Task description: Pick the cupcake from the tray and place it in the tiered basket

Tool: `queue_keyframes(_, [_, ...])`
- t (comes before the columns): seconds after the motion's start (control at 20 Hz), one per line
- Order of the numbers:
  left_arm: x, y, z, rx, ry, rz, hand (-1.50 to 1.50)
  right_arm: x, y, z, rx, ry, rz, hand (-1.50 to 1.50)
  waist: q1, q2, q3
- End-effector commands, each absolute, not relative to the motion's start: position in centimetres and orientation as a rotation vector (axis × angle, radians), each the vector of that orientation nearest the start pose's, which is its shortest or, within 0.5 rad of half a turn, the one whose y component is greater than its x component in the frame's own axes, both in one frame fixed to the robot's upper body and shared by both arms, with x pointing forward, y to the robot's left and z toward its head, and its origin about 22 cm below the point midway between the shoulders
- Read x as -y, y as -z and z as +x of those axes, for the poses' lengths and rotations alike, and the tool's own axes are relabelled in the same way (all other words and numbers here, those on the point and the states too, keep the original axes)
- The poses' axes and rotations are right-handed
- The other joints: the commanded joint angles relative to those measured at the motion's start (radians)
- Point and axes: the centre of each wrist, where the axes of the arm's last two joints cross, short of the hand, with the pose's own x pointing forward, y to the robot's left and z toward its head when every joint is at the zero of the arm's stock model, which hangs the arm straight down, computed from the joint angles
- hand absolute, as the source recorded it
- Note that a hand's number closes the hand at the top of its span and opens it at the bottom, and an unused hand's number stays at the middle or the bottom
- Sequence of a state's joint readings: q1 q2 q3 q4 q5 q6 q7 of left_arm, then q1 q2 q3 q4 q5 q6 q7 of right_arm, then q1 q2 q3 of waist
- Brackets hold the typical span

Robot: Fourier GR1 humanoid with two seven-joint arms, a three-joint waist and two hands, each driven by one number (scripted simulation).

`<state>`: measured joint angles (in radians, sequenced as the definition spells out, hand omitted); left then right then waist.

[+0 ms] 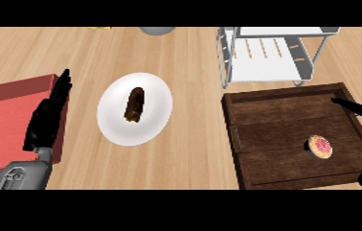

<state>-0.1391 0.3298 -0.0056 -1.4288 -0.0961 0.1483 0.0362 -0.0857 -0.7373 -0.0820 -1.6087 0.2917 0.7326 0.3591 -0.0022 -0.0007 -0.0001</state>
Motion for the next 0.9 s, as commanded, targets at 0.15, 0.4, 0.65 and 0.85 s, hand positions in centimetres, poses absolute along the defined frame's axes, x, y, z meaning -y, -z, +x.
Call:
queue_keyframes(0.15, [-28.4,-3.2,28.3,1.543,0.230,0.456,0.00,35.5,-11.4,25.7,0.831,-1.099,-0.547,-1.50,0.002,0.000,0.000])
queue_keyframes(0.4, [-32.1,-3.4,28.5,1.536,0.235,0.423,0.00,37.0,-10.1,25.4,0.773,-1.088,-0.543,-1.50,0.001,0.000,0.000])
queue_keyframes(0.65, [-28.6,-4.1,29.0,1.528,0.225,0.435,0.00,38.0,-8.0,25.4,0.756,-1.095,-0.531,-1.50,0.002,0.001,0.000])
queue_keyframes(0.85, [-30.2,-2.5,26.9,1.534,0.217,0.439,0.00,38.0,-7.6,24.0,0.771,-1.089,-0.535,-1.50,0.001,0.000,0.000])
